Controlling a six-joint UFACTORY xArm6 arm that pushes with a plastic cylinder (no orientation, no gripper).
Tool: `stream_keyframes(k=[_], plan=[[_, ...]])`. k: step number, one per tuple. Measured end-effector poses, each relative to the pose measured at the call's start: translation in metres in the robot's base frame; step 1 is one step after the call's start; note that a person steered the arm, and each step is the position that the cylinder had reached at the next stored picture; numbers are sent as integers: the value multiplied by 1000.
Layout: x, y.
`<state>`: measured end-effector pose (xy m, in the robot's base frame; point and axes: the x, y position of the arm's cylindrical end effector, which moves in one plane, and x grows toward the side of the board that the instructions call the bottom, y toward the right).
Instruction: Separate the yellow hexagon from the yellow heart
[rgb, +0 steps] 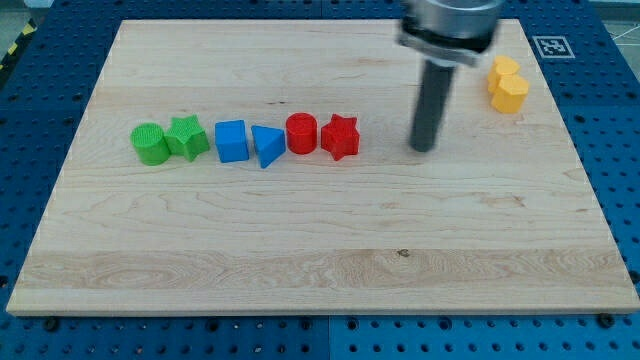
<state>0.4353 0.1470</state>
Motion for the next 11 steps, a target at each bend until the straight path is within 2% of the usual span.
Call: stream_keyframes(k=[1, 2, 4, 5, 8, 10, 11], plan=[[-6, 71], [-40, 112], [-101, 102], [-105, 88], [-51, 68], [-135, 83], [-144, 65]])
